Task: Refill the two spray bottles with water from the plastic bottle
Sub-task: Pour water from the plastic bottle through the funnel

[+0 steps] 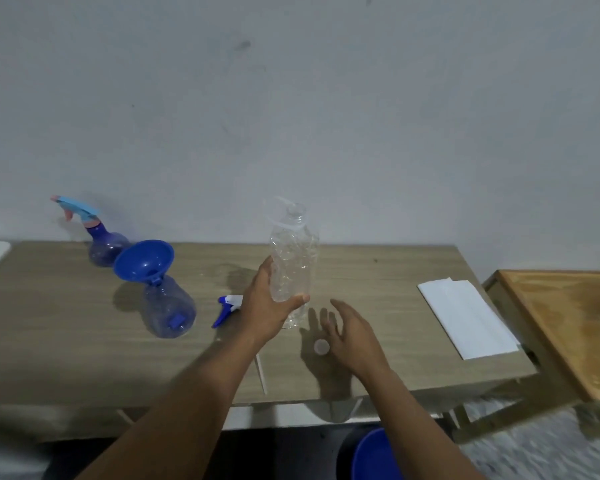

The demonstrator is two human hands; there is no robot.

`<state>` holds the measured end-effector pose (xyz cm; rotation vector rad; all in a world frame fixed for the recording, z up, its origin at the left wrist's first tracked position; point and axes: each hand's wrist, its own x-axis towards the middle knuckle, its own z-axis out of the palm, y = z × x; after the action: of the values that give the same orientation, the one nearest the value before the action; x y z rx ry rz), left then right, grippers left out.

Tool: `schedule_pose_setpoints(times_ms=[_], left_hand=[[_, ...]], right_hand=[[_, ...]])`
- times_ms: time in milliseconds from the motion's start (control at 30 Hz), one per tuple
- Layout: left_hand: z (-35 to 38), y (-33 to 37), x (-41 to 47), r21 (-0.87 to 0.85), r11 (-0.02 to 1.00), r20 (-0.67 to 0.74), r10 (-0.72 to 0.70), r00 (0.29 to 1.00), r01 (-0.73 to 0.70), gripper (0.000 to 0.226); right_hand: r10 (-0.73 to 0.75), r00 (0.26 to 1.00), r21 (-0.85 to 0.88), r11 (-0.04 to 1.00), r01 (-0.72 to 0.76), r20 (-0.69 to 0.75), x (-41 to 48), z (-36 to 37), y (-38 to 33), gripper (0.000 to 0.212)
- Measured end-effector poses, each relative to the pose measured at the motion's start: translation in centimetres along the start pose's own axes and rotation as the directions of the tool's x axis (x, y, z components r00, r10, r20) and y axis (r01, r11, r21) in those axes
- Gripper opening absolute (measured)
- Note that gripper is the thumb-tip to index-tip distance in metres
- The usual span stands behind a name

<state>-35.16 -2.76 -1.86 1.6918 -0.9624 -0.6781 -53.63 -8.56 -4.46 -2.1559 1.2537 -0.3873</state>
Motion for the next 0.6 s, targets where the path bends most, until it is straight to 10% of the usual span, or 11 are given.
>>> schedule_pose_setpoints(times_ms=[333, 600], left_hand=[[-1.3, 0.6, -1.3, 0.150, 0.983, -0.045, -0.103, 0.994, 0.109, 0.087], [-9.1, 3.7, -4.5, 0.442, 0.886, -0.429, 0.346, 0.835, -0.140, 0.033]], right_hand=[[-0.108, 0.972, 0.451, 0.871, 0.193, -0.207, 2.4, -2.9, -9.7, 0.110], [-0.040, 0.943, 0.465, 0.862, 0.199, -0.330, 5.2, 0.5, -12.4, 0.096]])
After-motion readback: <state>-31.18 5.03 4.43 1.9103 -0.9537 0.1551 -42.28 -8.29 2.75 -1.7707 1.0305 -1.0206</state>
